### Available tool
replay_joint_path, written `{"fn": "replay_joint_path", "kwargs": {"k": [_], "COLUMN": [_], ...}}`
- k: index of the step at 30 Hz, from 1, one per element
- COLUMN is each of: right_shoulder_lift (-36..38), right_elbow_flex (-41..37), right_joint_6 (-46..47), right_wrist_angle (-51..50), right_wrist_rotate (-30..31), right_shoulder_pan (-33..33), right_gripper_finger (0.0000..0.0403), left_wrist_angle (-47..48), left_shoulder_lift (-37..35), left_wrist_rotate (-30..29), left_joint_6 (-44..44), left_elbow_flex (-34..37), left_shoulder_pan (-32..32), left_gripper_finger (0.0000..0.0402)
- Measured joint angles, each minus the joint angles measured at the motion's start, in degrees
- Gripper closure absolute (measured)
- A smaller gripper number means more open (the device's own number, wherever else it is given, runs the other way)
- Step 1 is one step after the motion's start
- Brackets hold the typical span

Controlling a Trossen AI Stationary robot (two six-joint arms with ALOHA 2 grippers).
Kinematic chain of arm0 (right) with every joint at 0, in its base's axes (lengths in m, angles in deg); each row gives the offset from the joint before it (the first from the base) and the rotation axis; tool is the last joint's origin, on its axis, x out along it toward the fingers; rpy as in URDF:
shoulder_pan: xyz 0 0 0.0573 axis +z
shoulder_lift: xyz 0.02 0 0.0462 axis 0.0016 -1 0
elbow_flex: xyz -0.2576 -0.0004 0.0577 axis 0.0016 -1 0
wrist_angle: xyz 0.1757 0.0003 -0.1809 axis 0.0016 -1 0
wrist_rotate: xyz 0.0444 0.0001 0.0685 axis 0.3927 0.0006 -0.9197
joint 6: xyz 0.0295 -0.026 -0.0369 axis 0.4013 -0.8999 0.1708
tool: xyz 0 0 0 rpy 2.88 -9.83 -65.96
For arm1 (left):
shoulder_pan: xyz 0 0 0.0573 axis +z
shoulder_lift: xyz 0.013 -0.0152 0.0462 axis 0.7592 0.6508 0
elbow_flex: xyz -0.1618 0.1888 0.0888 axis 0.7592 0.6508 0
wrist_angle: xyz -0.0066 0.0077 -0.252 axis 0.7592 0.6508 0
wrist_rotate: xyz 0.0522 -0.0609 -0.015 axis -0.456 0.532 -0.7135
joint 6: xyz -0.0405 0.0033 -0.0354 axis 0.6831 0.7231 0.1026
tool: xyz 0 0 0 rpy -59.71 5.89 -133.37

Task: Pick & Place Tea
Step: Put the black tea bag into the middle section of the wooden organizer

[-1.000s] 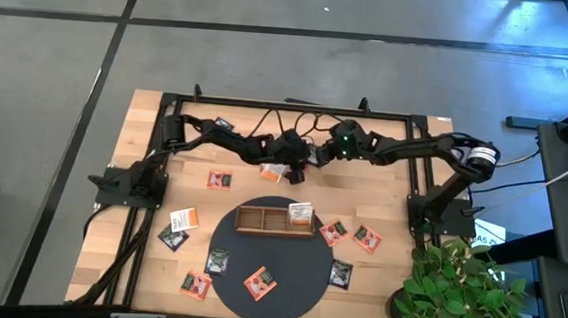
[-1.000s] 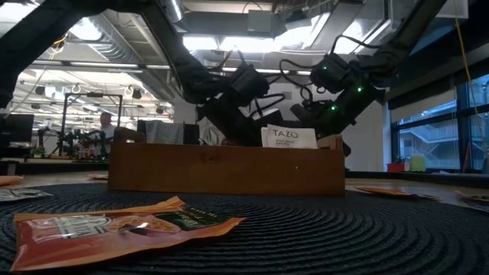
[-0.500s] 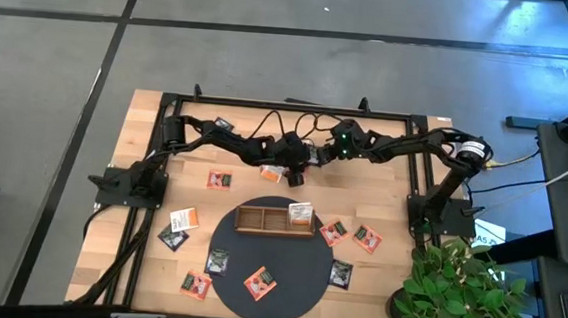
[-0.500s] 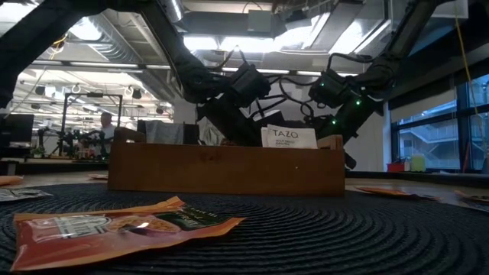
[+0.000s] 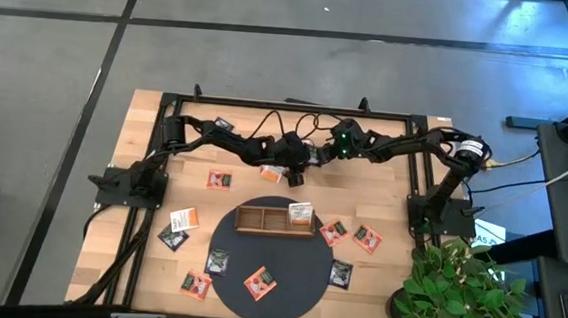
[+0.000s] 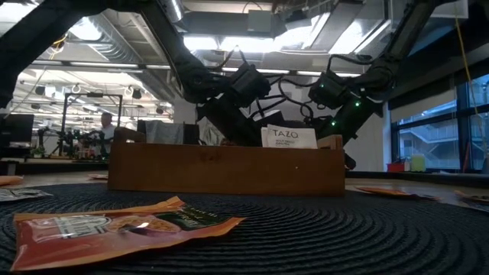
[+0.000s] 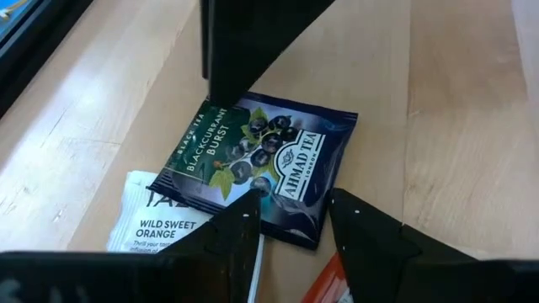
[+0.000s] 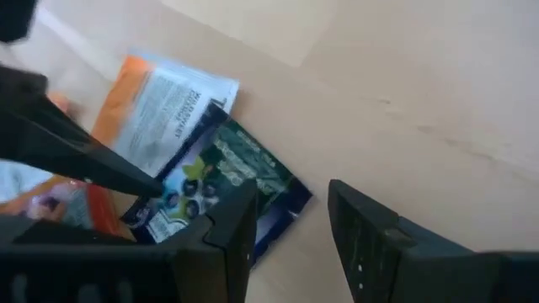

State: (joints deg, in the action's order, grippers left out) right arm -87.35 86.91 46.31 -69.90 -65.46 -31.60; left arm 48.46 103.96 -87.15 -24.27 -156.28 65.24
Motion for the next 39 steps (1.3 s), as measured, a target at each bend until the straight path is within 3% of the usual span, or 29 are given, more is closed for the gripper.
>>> {"fn": "replay_joint_path", "kwargs": {"k": [15,29,39], "right_shoulder_lift": [-2.4,-2.5,-2.4], "right_elbow_flex": [0.2,0.1,0.0], "right_joint_6": [1.6,1.5,-1.9], "right_wrist_angle": [2.8,1.5,1.3], "right_wrist_rotate": [-5.7,-10.5,-9.5], "right_shoulder_pan": [-0.1,-0.1,0.0], "right_gripper_finger": [0.0257,0.0362,0.0398], "left_wrist_angle": [0.1,0.2,0.2], "left_shoulder_lift": [0.0,0.0,0.1], "left_wrist_rotate": [0.5,0.5,0.5], "left_joint_6": [-0.5,-0.6,-0.6], "left_elbow_flex": [0.0,0.0,0.0], "left_shoulder_pan": [0.0,0.0,0.0], "left_gripper_finger": [0.0258,0.0258,0.0258]}}
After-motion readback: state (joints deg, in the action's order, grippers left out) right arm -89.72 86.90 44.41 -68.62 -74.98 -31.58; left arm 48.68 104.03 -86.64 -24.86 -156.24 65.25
